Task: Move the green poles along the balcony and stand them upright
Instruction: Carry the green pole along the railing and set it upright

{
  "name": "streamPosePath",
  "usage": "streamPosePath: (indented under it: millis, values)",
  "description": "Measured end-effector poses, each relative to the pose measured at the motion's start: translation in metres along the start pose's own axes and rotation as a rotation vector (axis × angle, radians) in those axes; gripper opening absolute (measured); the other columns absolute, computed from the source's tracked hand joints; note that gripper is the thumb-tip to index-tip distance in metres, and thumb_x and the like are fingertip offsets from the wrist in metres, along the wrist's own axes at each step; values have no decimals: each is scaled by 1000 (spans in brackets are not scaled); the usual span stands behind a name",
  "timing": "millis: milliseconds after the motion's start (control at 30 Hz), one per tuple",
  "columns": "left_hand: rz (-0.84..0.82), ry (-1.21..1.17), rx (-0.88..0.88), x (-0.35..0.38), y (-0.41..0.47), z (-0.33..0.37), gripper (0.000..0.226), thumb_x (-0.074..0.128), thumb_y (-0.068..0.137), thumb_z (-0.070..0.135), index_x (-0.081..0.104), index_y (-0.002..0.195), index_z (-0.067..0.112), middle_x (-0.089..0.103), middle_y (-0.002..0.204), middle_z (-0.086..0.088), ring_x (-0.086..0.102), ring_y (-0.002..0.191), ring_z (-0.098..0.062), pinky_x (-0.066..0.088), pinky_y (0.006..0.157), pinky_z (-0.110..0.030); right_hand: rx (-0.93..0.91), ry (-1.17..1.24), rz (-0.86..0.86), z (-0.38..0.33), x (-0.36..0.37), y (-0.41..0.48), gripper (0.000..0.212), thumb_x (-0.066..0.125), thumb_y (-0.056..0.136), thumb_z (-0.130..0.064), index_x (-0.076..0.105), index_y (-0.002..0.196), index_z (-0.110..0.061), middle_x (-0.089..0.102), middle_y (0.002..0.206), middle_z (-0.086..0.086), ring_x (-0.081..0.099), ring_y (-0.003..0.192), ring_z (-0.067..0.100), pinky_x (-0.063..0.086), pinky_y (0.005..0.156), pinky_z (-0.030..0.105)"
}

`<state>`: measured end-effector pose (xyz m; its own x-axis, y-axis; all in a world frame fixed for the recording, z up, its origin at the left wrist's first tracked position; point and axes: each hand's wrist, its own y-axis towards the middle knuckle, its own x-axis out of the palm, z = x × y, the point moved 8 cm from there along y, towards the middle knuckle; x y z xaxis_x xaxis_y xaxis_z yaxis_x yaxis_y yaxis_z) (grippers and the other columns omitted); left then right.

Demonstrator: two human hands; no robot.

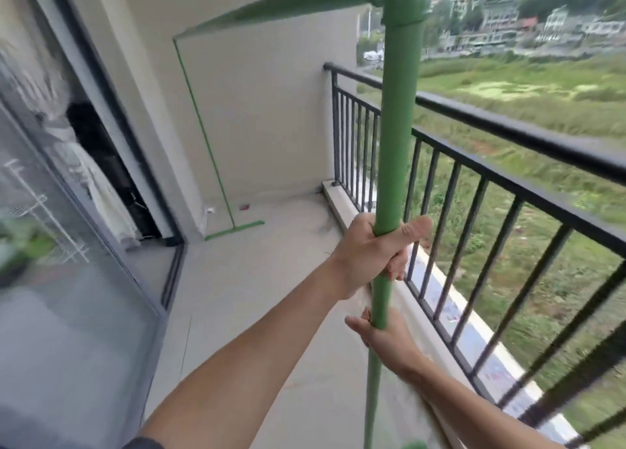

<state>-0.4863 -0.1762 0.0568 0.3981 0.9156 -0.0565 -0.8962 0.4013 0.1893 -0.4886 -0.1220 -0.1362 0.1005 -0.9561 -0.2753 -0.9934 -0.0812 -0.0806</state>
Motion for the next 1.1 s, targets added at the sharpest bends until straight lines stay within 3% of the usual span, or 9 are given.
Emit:
streamPosePath:
  millis: [200, 300, 500, 633, 700, 767, 867, 967, 1100]
  values:
    - [202, 69, 28, -49, 38, -8, 30, 66, 85, 30, 57, 66, 9, 57, 63, -15, 56, 63, -27, 50, 68, -32, 46, 22, 15, -8, 4, 67, 37, 72, 82, -28, 47, 61, -12, 45, 59, 10, 42, 54, 19, 36, 58, 33]
    - [183, 55, 42, -65, 57, -13, 12, 65, 87, 23, 60, 78, 16, 61, 72, -9, 61, 73, -24, 53, 74, -32, 39, 46, 26, -13, 4, 96, 35, 71, 84, -24, 48, 63, -8, 41, 61, 13, 39, 57, 20, 33, 57, 32]
    - [69, 87, 60, -85, 112, -27, 5, 61, 88, 18, 58, 89, 15, 62, 79, -5, 63, 79, -20, 55, 89, -41, 72, 44, 120, -12, -9, 151, 32, 73, 83, -22, 52, 64, -7, 44, 58, 13, 43, 54, 20, 38, 56, 33]
    - [-35, 155, 70, -93, 155, -33, 12, 61, 89, 13, 56, 97, 6, 61, 87, -17, 64, 83, -25, 56, 84, -34, 119, 28, 226, -14, -25, 181, 30, 73, 84, -21, 53, 66, -7, 49, 56, 6, 47, 48, 17, 41, 52, 28]
    - [-52, 185, 75, -99, 176, -40, 18, 61, 89, 15, 56, 100, 2, 62, 88, -19, 65, 84, -27, 56, 84, -38, 150, -4, 227, -14, -30, 195, 31, 75, 82, -23, 54, 65, -9, 55, 58, 3, 55, 55, 16, 46, 59, 29]
    - [-59, 189, 74, -106, 197, -47, 12, 63, 88, 18, 58, 95, 10, 65, 91, -22, 65, 85, -26, 56, 84, -41, 169, -12, 219, -13, -36, 206, 31, 75, 82, -23, 54, 63, -12, 59, 62, 1, 59, 65, 19, 49, 68, 33]
    - [-93, 193, 90, -102, 222, -53, 7, 64, 87, 21, 58, 87, 25, 68, 90, -13, 67, 84, -24, 56, 84, -43, 165, -71, 235, -10, -48, 216, 22, 73, 84, -19, 56, 71, -11, 56, 67, -6, 55, 63, 14, 45, 63, 27]
    - [-134, 206, 123, -85, 240, -54, 7, 64, 87, 24, 58, 86, 27, 68, 96, -19, 67, 89, -36, 57, 83, -46, 167, -158, 269, -1, -67, 221, 19, 72, 84, -23, 60, 72, -14, 57, 67, -5, 55, 65, 14, 46, 66, 31]
    - [-119, 217, 153, -70, 270, -52, 8, 65, 85, 27, 58, 89, 25, 69, 97, -20, 67, 90, -39, 55, 84, -50, 178, -194, 266, 2, -95, 240, 18, 73, 82, -28, 62, 73, -17, 58, 68, -3, 56, 67, 16, 49, 71, 38]
